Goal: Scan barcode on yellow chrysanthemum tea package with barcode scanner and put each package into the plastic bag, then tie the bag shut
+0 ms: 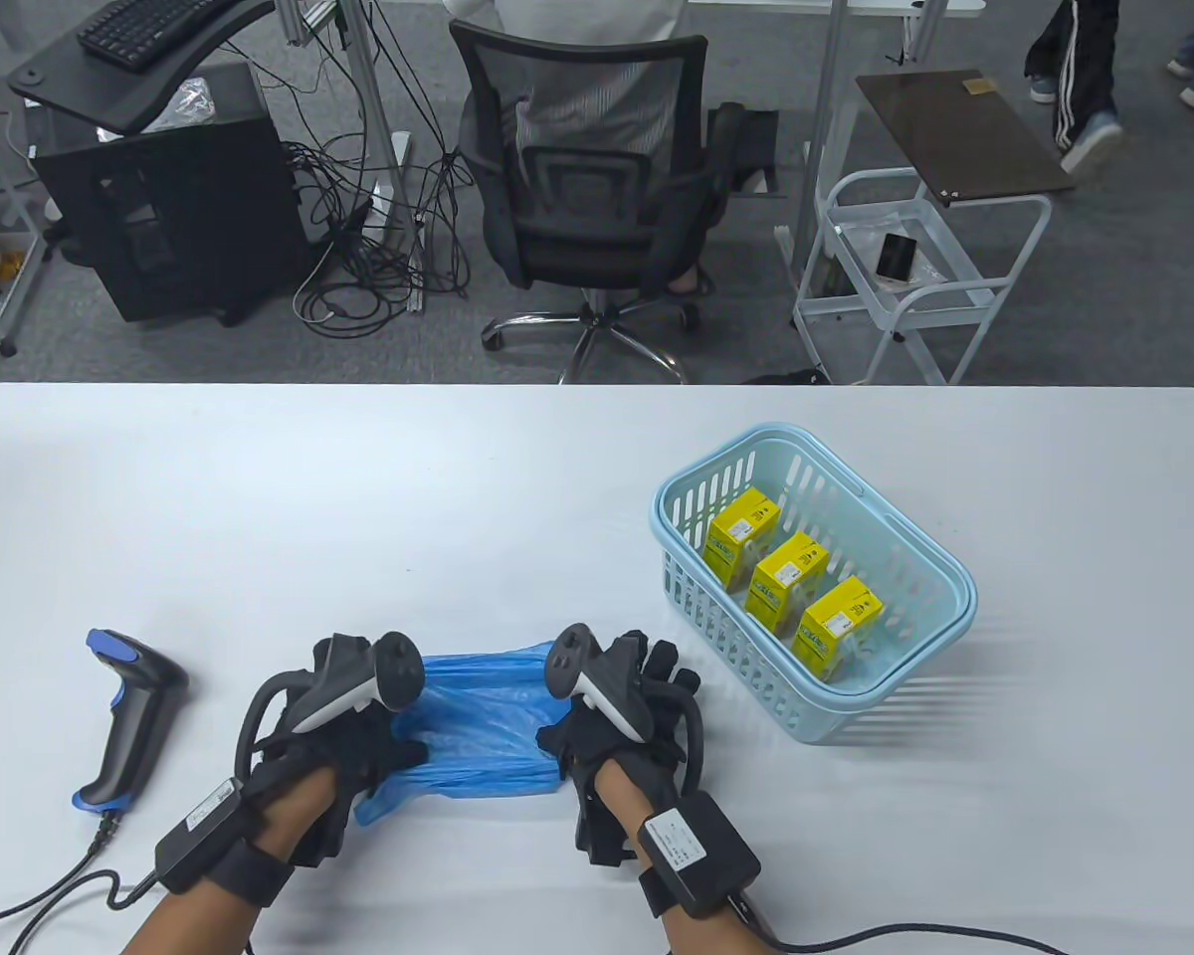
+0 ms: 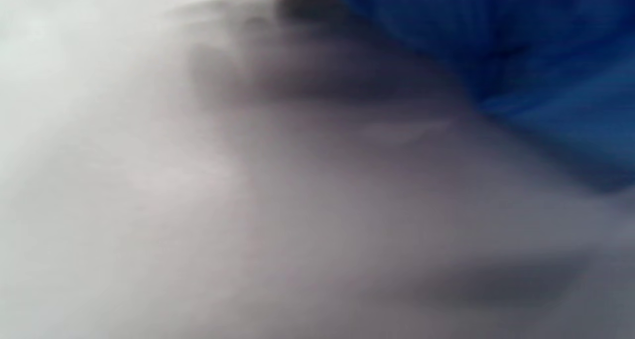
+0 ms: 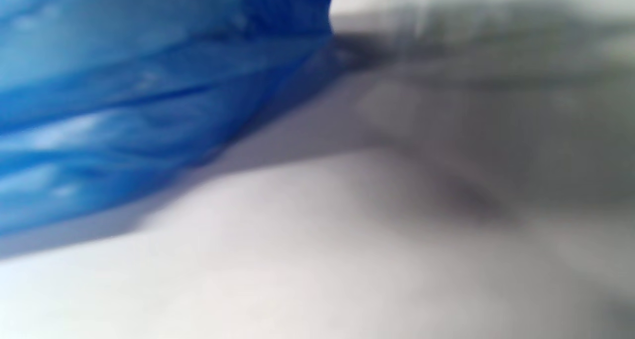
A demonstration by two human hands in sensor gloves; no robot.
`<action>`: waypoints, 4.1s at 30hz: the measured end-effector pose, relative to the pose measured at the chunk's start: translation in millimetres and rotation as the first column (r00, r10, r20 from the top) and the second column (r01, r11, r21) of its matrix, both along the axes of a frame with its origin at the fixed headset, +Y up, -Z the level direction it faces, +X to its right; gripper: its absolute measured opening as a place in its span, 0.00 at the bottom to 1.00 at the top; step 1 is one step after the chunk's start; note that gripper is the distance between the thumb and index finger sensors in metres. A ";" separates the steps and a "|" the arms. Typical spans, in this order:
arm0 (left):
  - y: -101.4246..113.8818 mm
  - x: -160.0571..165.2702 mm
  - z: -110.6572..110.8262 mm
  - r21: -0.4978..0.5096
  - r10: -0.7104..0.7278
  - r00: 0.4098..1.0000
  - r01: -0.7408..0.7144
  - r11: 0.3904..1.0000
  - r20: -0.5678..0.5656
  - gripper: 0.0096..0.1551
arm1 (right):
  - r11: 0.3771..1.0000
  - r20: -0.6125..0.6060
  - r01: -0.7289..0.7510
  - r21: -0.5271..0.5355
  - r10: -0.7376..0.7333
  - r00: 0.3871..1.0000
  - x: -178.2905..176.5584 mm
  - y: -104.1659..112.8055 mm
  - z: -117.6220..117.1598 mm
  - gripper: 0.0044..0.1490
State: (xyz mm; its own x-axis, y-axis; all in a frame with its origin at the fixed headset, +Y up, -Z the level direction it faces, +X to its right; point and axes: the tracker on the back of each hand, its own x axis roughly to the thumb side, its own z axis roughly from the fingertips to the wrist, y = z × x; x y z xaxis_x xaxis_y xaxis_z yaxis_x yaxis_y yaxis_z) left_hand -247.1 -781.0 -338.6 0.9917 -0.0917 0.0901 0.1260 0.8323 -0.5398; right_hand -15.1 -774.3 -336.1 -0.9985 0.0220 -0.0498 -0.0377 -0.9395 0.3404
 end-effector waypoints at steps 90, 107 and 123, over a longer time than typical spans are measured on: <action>13.4 -31.6 -7.8 -0.153 0.230 0.973 -0.231 0.961 -0.030 0.61 | 0.941 0.016 0.266 -0.208 -0.269 0.963 27.0 0.8 -9.9 0.55; 78.0 -71.9 17.4 -0.071 0.606 0.795 -0.606 0.792 -0.027 0.52 | 0.853 -0.047 0.498 -0.157 -0.510 0.859 48.1 60.2 -2.6 0.45; 90.2 -85.9 63.0 0.613 0.425 0.887 -0.439 0.658 0.178 0.58 | 0.889 -0.331 0.317 0.329 -0.206 0.921 57.1 63.8 31.7 0.60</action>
State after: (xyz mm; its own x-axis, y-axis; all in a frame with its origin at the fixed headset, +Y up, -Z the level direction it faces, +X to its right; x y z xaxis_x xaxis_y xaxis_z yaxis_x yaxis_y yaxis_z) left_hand -333.0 -690.8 -275.6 0.9330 0.3056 0.1901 -0.3306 0.9365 0.1168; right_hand 42.0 -710.5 -304.5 -0.9237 0.2456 0.2942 -0.2557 -0.9667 0.0041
